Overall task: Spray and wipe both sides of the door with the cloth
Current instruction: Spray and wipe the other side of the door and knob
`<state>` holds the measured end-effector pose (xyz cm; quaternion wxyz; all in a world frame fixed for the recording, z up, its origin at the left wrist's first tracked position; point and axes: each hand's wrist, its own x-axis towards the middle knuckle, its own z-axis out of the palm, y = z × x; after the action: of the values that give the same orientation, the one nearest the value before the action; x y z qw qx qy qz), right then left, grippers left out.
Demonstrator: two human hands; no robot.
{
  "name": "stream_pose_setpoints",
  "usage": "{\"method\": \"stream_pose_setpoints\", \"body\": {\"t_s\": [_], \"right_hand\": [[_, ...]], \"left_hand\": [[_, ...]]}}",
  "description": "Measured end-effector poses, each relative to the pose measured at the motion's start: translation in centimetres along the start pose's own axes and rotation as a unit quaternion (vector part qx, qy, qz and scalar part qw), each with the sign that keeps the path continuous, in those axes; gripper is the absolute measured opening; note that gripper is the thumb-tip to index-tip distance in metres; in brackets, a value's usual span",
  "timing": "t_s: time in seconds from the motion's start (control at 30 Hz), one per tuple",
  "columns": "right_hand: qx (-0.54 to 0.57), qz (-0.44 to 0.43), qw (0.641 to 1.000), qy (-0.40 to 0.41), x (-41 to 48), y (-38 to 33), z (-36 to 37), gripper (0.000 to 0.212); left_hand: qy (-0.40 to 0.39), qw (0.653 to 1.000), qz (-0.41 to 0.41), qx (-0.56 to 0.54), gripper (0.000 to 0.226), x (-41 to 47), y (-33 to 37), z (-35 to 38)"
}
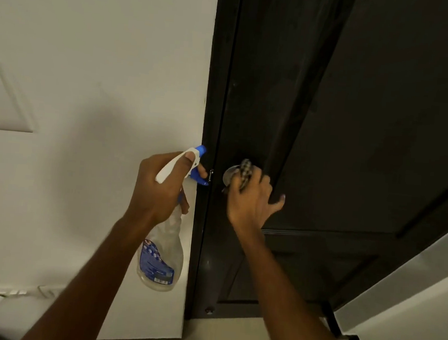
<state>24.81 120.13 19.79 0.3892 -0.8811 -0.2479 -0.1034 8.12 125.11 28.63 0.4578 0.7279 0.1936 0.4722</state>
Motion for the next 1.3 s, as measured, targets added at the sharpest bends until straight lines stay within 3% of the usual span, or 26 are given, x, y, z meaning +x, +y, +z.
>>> {"method": "stream_pose_setpoints", "body": {"t_s": [0.03, 0.1, 0.17, 0.2, 0.27, 0.33, 0.37, 0.4, 0.43, 0.47, 0.53, 0.57, 0.6, 0.63, 0.7, 0.77, 0.8, 0.87, 0.93, 1.0, 1.03, 1.07, 1.1, 1.2, 1.23, 1.3], "right_hand": [[-0.111, -0.149, 0.982, 0.018, -0.1, 0.8, 0.2, 0.039], [-0.229, -0.373, 0.899, 0.015, 1.2, 1.7, 0.4, 0.044], [-0.266, -0.476, 0.838, 0.005, 2.8, 2.2, 0.4, 0.047], [-0.266, -0.486, 0.833, 0.005, 3.3, 2.4, 0.5, 0.047], [-0.219, -0.405, 0.887, 0.03, 2.8, 2.2, 1.0, 0.049], [-0.006, -0.16, 0.984, 0.074, 1.2, 0.8, 1.6, 0.052], [0.172, 0.001, 0.98, 0.096, 0.6, -0.4, 1.5, 0.052], [0.308, 0.138, 0.936, 0.102, 1.2, -1.1, 0.9, 0.05], [0.378, 0.225, 0.892, 0.1, 1.9, -1.4, 0.1, 0.047], [0.378, 0.256, 0.885, 0.095, 2.2, -1.6, -0.1, 0.045], [0.23, 0.151, 0.958, 0.084, 2.3, -1.0, 0.0, 0.044], [0.096, 0.03, 0.992, 0.08, 2.0, -0.6, 0.2, 0.042], [-0.041, -0.109, 0.989, 0.087, 2.0, 0.0, 0.3, 0.04], [-0.156, -0.243, 0.954, 0.08, 2.1, 0.6, 0.3, 0.039], [-0.328, -0.437, 0.837, 0.015, 2.9, 1.3, 0.1, 0.044], [-0.41, -0.526, 0.745, -0.02, 4.0, 1.5, -0.2, 0.049], [-0.423, -0.544, 0.724, -0.013, 4.4, 1.6, -0.3, 0.049], [-0.386, -0.52, 0.761, 0.033, 4.5, 2.0, 0.1, 0.047], [-0.265, -0.392, 0.878, 0.072, 3.4, 1.5, 0.7, 0.045], [-0.045, -0.146, 0.982, 0.11, 2.1, -0.4, 2.0, 0.044], [0.097, 0.007, 0.988, 0.122, 1.5, -1.6, 2.7, 0.044], [0.25, 0.154, 0.947, 0.13, 1.4, -2.4, 3.0, 0.045], [0.404, 0.279, 0.863, 0.119, 1.7, -2.9, 2.7, 0.047], [0.682, 0.492, 0.537, -0.064, 2.9, -2.5, 1.1, 0.053], [0.706, 0.519, 0.471, -0.105, 2.9, -2.1, 0.5, 0.056], [0.71, 0.536, 0.433, -0.142, 2.7, -1.2, 0.0, 0.061]], "left_hand": [[0.002, 1.0, -0.002, -0.003, 0.027, 0.0, -0.1, -0.1], [0.009, 1.0, -0.002, -0.007, 0.025, 0.1, -0.3, -0.2], [0.016, 1.0, -0.01, -0.014, 0.023, 0.1, -0.5, -0.3], [0.015, 1.0, -0.013, -0.016, 0.022, 0.2, -0.7, -0.3], [0.013, 1.0, -0.015, -0.017, 0.023, 0.2, -0.7, -0.4], [0.003, 1.0, -0.019, -0.017, 0.026, 0.4, -0.5, -0.5], [-0.007, 1.0, -0.019, -0.014, 0.029, 0.6, -0.4, -0.6], [-0.016, 1.0, -0.019, -0.008, 0.033, 1.1, 0.0, 0.3], [-0.025, 0.999, -0.02, -0.005, 0.035, 1.5, 0.5, 1.1], [-0.032, 0.999, -0.019, -0.008, 0.036, 1.7, 0.8, 1.3], [-0.041, 0.999, -0.021, -0.021, 0.036, 2.1, 0.7, 0.7], [-0.04, 0.998, -0.028, -0.03, 0.035, 2.3, 0.4, 0.1], [-0.036, 0.998, -0.037, -0.034, 0.032, 2.5, 0.1, -0.2], [-0.033, 0.998, -0.039, -0.033, 0.029, 2.6, -0.2, -0.4], [-0.033, 0.998, -0.042, -0.027, 0.027, 2.6, -0.2, -0.4], [-0.028, 0.998, -0.055, -0.028, 0.028, 2.7, 0.1, -0.4], [-0.025, 0.998, -0.057, -0.03, 0.028, 2.8, 0.1, -0.4], [-0.037, 0.998, -0.047, -0.034, 0.027, 2.9, -0.1, -0.5], [-0.058, 0.997, -0.035, -0.038, 0.024, 2.9, -0.1, -0.6], [-0.061, 0.997, -0.03, -0.035, 0.024, 2.7, -0.8, -1.0], [-0.057, 0.997, -0.034, -0.037, 0.026, 2.4, -1.1, -1.3], [-0.055, 0.997, -0.037, -0.036, 0.03, 2.2, -1.1, -1.4], [-0.054, 0.997, -0.039, -0.037, 0.033, 2.2, -1.0, -1.4], [-0.055, 0.997, -0.035, -0.045, 0.031, 2.3, -1.2, -1.4], [-0.056, 0.997, -0.031, -0.047, 0.028, 2.3, -1.2, -1.5], [-0.056, 0.997, -0.018, -0.043, 0.022, 2.3, -1.6, -1.6]]}}
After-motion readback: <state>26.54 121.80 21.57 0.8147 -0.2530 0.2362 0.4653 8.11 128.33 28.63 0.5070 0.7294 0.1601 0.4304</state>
